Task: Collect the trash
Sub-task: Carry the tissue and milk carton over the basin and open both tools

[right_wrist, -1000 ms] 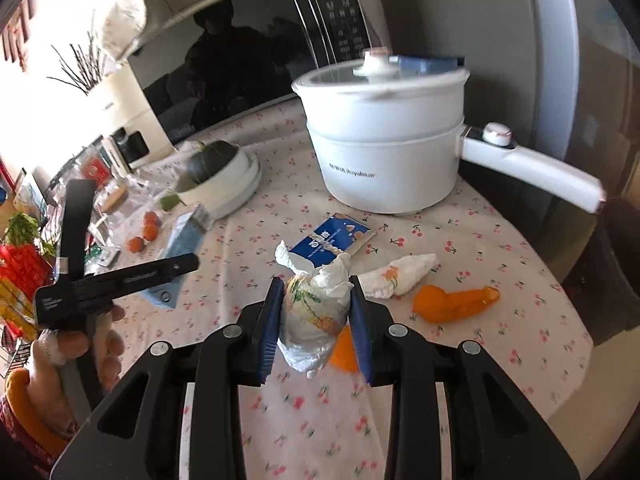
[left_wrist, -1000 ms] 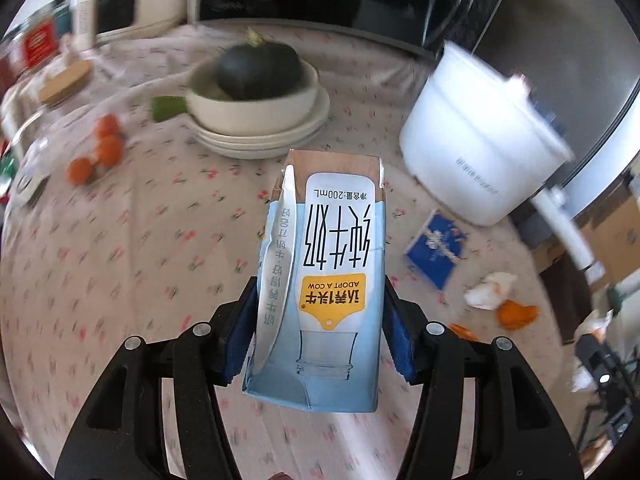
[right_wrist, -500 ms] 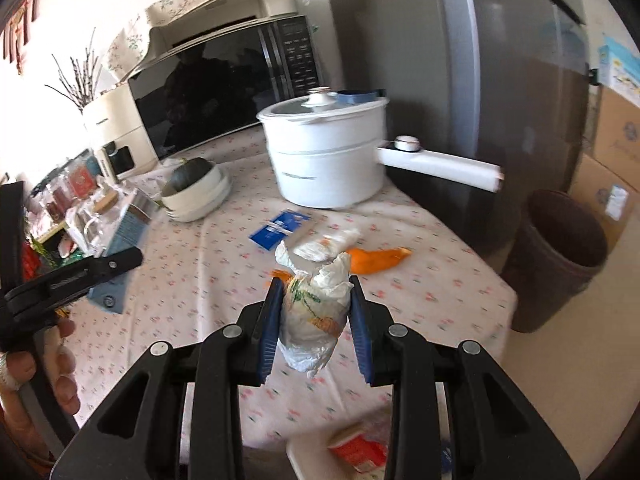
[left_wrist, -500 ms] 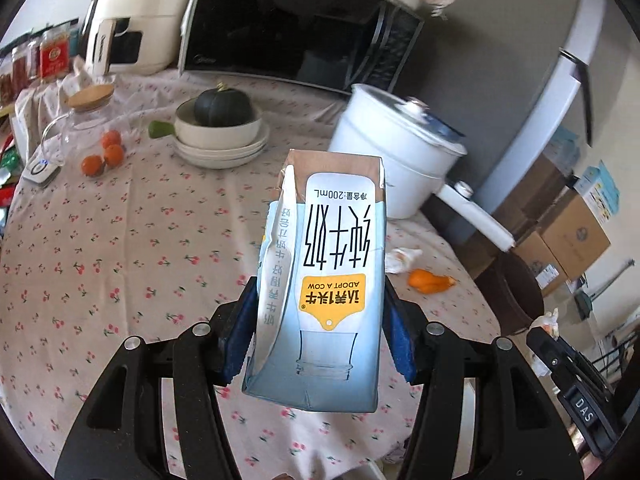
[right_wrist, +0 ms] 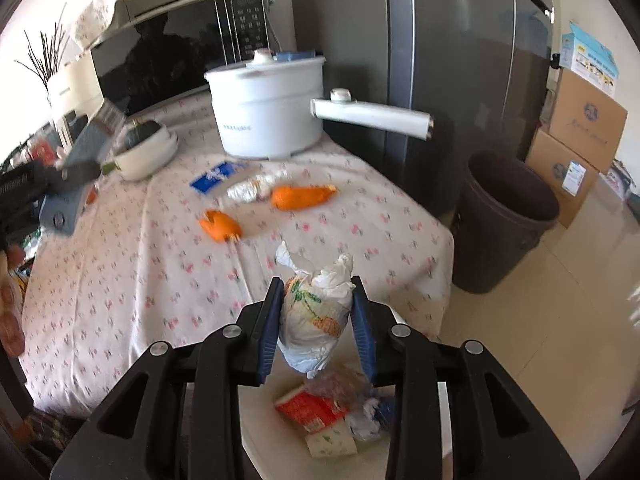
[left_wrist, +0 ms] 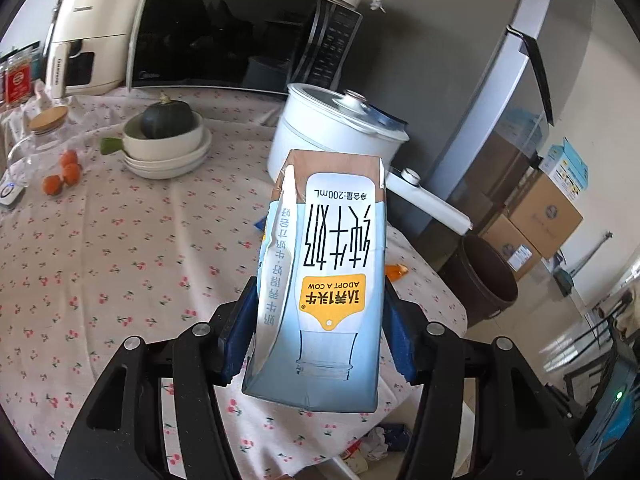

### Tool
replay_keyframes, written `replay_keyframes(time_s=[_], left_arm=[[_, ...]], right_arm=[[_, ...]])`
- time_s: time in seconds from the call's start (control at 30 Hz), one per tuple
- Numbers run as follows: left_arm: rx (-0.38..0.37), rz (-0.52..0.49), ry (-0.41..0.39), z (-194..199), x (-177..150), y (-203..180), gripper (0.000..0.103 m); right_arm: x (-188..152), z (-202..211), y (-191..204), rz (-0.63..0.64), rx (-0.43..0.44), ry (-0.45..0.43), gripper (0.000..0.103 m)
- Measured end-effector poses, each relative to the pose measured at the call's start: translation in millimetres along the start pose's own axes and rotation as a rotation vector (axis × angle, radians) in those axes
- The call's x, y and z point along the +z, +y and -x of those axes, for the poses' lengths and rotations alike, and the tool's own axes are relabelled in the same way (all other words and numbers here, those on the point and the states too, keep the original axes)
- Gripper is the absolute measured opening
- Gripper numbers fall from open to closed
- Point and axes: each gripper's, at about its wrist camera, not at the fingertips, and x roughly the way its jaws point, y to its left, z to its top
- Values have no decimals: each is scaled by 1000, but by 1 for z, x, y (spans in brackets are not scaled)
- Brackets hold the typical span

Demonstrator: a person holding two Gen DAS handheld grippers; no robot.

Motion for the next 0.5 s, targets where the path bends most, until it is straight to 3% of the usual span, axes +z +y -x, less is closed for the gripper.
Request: replay_keyframes(time_s=[0.07,0.13,0.23,0.33,0.5], left_arm=[[-7,-10,6,-2,-3,-5,55],[-19,-24,15,-5,-6,-12,55],[-38,-51,28,-9,-10,-22,55],[-60,-75,39,-13,-14,-33,55],[-107,-127,57,-16,-23,-55,55]], right_arm=[[-8,0,-2,3,-8,19,36],[-16,0,-6,-12,-21,27,53],[-23,5,-12,-25,-55,12,62],[-23,13,-24,-55,-104,-32,76],[-19,30,-51,-147,-221,-132,87]])
